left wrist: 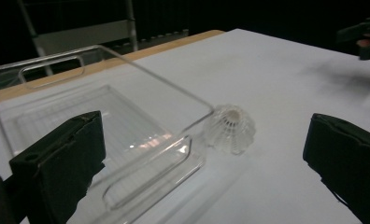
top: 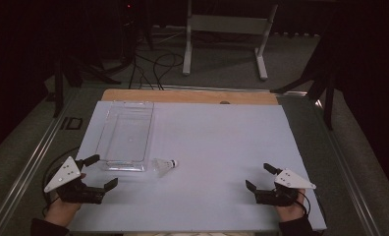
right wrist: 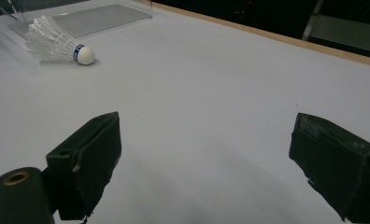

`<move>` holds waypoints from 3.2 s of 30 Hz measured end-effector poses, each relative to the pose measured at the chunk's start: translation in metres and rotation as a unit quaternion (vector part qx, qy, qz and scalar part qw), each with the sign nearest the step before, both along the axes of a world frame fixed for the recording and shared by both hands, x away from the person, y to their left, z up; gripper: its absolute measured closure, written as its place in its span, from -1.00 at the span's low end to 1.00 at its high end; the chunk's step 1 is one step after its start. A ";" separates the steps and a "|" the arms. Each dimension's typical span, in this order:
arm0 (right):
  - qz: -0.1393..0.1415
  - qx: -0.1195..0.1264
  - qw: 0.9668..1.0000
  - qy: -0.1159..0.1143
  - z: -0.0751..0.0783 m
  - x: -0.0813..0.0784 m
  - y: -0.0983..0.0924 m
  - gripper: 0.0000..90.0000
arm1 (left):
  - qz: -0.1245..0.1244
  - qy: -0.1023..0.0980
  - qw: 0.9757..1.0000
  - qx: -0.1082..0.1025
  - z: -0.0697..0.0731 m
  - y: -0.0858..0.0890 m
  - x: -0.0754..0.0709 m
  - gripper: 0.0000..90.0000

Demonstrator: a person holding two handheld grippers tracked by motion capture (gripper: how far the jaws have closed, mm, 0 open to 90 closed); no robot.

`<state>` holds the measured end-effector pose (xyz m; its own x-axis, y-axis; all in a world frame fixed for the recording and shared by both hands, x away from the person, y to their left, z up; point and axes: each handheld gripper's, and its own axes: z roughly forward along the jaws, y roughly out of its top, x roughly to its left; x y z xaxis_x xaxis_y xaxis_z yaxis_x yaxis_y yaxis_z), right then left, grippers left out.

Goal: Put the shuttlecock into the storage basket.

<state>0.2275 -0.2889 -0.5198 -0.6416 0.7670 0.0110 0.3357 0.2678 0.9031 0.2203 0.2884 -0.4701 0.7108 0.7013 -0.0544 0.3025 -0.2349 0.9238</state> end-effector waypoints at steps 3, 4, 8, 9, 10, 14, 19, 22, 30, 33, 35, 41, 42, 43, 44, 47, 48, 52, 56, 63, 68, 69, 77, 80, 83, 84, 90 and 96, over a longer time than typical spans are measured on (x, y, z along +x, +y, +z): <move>0.001 0.001 1.000 0.000 0.000 0.000 0.000 -0.79 | -0.015 0.005 1.000 0.005 0.012 -0.003 0.004 -1.00; 0.000 0.001 1.000 0.001 0.000 0.000 0.001 -0.79 | -0.018 0.007 1.000 0.008 0.015 -0.004 0.006 -1.00; 0.000 0.000 1.000 0.006 -0.001 0.001 0.001 -0.79 | -0.032 0.016 0.999 0.015 0.027 -0.011 0.013 -1.00; 0.000 0.000 1.000 0.006 -0.001 0.001 0.001 -0.79 | -0.032 0.016 0.999 0.015 0.027 -0.011 0.013 -1.00; 0.000 0.000 1.000 0.006 -0.001 0.001 0.001 -0.79 | -0.042 0.021 0.999 0.023 0.031 -0.015 0.018 -1.00; 0.001 -0.001 1.000 0.006 -0.001 0.001 0.001 -0.79 | -0.051 0.023 0.998 0.027 0.039 -0.022 0.026 -1.00; 0.002 0.001 1.000 0.007 -0.001 0.001 0.000 -0.79 | -0.065 0.020 0.997 0.037 0.049 -0.032 0.034 -1.00; 0.002 0.002 1.000 0.008 -0.001 0.001 0.001 -0.79 | -0.074 0.019 0.996 0.043 0.055 -0.038 0.040 -1.00; 0.003 0.003 1.000 0.008 -0.001 0.001 0.000 -0.79 | -0.102 0.015 0.992 0.067 0.068 -0.058 0.054 -1.00; 0.003 0.004 1.000 0.009 -0.001 0.001 0.001 -0.79 | -0.115 0.020 0.991 0.066 0.071 -0.065 0.060 -1.00; 0.002 0.004 1.000 0.009 -0.001 0.001 0.001 -0.79 | -0.118 0.022 0.990 0.071 0.071 -0.068 0.064 -1.00; 0.001 0.006 1.000 0.007 0.000 0.001 0.001 -0.79 | -0.132 0.031 0.987 0.085 0.068 -0.083 0.072 -1.00; 0.001 0.005 1.000 0.006 0.000 0.001 0.001 -0.79 | -0.136 0.034 0.986 0.087 0.068 -0.086 0.074 -1.00; 0.002 0.006 1.000 0.006 -0.001 0.001 0.001 -0.79 | -0.139 0.036 0.986 0.089 0.067 -0.088 0.075 -1.00; 0.002 0.006 1.000 0.007 -0.001 0.001 0.001 -0.79 | -0.140 0.035 0.985 0.092 0.067 -0.091 0.077 -1.00; 0.003 0.004 1.000 0.008 -0.001 0.001 0.001 -0.79 | -0.155 0.038 0.982 0.097 0.064 -0.099 0.081 -1.00; 0.004 0.004 1.000 0.009 -0.001 0.001 0.001 -0.79 | -0.157 0.039 0.981 0.103 0.063 -0.102 0.082 -1.00; 0.004 0.005 1.000 0.010 -0.001 0.001 0.001 -0.79 | -0.165 0.046 0.978 0.121 0.056 -0.112 0.087 -1.00; 0.007 0.004 1.000 0.011 -0.001 0.001 0.002 -0.79 | -0.170 0.054 0.975 0.133 0.051 -0.121 0.094 -1.00; 0.010 0.004 1.000 0.012 -0.001 0.001 0.001 -0.79 | -0.186 0.058 0.967 0.166 0.046 -0.135 0.102 -1.00; 0.010 0.004 1.000 0.011 -0.001 0.002 0.001 -0.79 | -0.195 0.070 0.960 0.186 0.042 -0.144 0.108 -1.00; 0.011 0.004 1.000 0.011 -0.002 0.002 0.001 -0.79 | -0.196 0.073 0.959 0.192 0.041 -0.146 0.109 -1.00; 0.011 0.005 1.000 0.014 -0.002 0.002 0.001 -0.79 | -0.203 0.096 0.947 0.232 0.033 -0.157 0.119 -1.00; 0.012 0.006 1.000 0.015 -0.002 0.002 0.002 -0.79 | -0.206 0.102 0.943 0.240 0.031 -0.161 0.122 -1.00; 0.013 0.006 1.000 0.017 -0.003 0.002 0.002 -0.79 | -0.210 0.113 0.937 0.254 0.031 -0.166 0.125 -1.00; 0.013 0.007 1.000 0.017 -0.002 0.002 0.002 -0.79 | -0.213 0.115 0.936 0.256 0.030 -0.167 0.126 -1.00; 0.013 0.006 1.000 0.016 -0.002 0.002 0.002 -0.79 | -0.217 0.143 0.923 0.283 0.024 -0.175 0.132 -1.00; 0.012 0.007 1.000 0.016 -0.002 0.002 0.002 -0.78 | -0.213 0.171 0.912 0.307 0.018 -0.184 0.138 -1.00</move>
